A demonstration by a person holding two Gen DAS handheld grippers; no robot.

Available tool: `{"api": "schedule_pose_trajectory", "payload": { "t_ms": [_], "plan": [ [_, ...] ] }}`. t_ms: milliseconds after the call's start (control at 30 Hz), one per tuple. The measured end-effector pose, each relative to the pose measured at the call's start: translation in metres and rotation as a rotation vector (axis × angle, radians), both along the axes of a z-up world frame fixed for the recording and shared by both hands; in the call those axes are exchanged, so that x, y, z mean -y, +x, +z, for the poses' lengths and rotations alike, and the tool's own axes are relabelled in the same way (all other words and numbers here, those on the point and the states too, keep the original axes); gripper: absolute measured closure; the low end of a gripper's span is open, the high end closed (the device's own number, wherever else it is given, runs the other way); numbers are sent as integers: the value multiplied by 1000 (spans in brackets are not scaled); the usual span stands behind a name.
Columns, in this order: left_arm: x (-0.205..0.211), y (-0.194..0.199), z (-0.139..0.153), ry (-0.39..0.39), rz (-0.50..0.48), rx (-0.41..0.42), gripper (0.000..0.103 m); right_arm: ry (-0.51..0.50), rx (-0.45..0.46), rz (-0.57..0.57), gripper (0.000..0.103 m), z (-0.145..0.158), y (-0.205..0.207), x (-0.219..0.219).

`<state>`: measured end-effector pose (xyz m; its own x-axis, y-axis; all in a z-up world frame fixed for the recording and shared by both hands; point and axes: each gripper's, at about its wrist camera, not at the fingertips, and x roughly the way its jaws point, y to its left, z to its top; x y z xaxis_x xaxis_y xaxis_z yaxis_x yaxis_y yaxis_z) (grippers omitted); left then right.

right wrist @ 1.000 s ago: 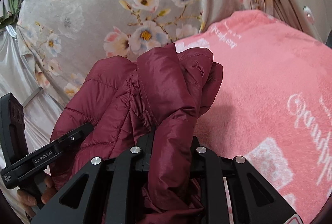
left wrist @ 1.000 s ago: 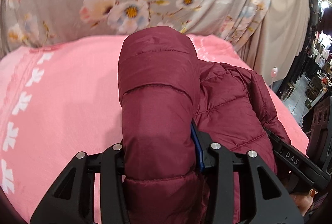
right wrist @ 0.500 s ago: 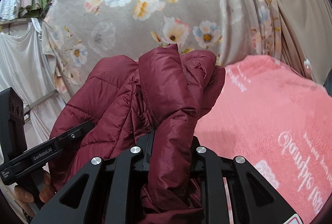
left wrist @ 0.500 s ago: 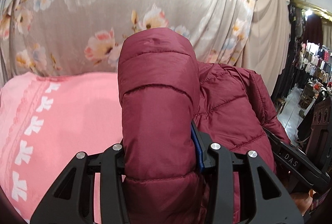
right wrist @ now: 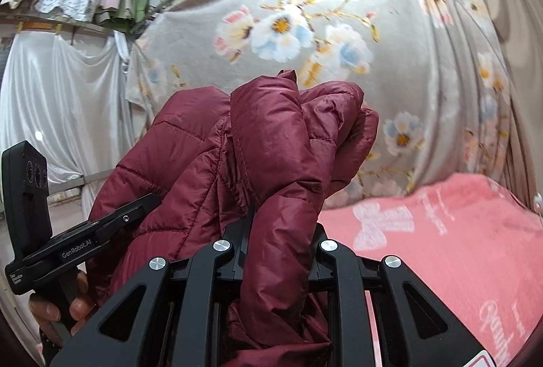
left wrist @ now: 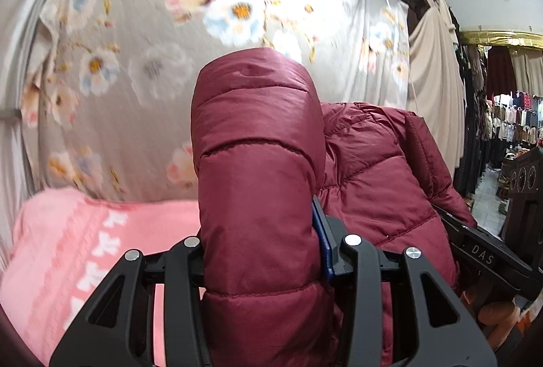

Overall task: Fold large clothes
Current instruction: 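Lift the jacket bundle with both tools and hold it up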

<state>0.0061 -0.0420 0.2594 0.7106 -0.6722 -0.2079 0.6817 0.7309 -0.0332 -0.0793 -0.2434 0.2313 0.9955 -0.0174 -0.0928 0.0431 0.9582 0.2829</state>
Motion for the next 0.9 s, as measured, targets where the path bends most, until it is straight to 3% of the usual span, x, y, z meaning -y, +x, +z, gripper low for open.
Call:
{"api": "schedule_pose_trajectory", "payload": {
  "t_ms": [167,433,633,900],
  "plan": [
    [-27,16,19,-16,50,100,63,-52,59,54,84,23,30,-26],
    [-62,56,27,-59,101,172,61,-105,107,123,84,41,83,-57],
    [-75,110,14,-97,105,100,58,-112,54,146,84,26,138,-67],
    [-60,187,-39,-19,131,-17,58,-41,-73,158,84,-32,217,-56]
  ]
}}
